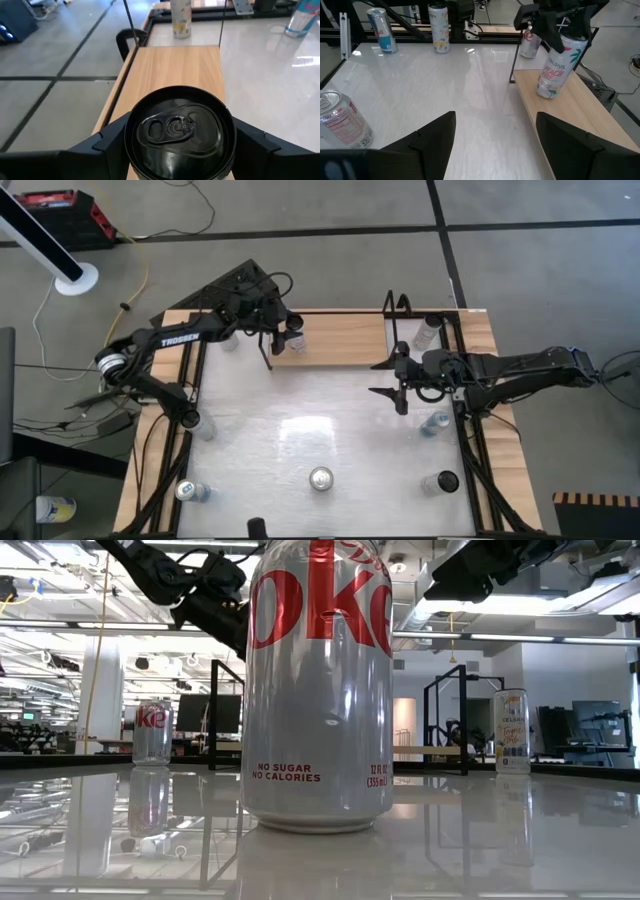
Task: Place canned beverage on shelf
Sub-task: Put the top white-pink soda can on the shelf
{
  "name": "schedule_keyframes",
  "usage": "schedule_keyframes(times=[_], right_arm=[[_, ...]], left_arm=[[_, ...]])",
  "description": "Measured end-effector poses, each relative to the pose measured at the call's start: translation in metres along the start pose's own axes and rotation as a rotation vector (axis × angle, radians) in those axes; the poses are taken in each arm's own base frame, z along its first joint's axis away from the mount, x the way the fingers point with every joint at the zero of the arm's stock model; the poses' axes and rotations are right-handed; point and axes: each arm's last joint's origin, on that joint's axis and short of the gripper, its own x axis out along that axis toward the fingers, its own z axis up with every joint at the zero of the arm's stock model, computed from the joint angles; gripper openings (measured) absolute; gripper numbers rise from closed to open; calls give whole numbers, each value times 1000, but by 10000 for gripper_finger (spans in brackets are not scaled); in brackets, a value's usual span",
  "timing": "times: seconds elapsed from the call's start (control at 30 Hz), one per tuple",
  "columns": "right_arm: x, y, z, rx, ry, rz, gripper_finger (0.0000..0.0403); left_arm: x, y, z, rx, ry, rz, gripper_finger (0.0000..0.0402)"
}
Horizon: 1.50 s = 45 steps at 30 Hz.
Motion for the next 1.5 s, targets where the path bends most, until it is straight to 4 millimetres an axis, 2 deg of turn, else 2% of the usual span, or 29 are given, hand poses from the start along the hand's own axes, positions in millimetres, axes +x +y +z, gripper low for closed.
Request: schedule_keyframes(times=[0.4,0.47,0.6,0.7,0.87,0.97,1.03,1.17,1.27,1.4,1.5], right_arm=[[0,0,0,0,0,0,302],[0,0,0,0,0,0,302],[0,0,0,1,0,0,302],[0,0,0,1,1,0,302],[0,0,0,2,1,1,302],[0,0,0,29,0,1,302],[7,1,-1,41,4,1,302],[41,5,-8,13,38,-9,301],[69,3,-12,-30,42,-29,290],[103,-12,-3,-63,72,-33,262],[128,-32,2,-36,86,6,222]], left_arm=[[1,0,-2,-30,11,8,238],[1,0,-2,-35,16,24,272],[1,3,3,-62,7,48,370],[0,3,12,-82,-16,48,385],[-9,0,42,-60,-56,36,362],[-18,-7,61,-51,-58,15,355],[-26,-15,72,-48,-33,13,352],[-46,-40,82,7,82,93,329],[-64,-59,85,46,173,167,290],[-95,-80,82,42,285,150,222],[-118,-92,77,-17,275,125,166]])
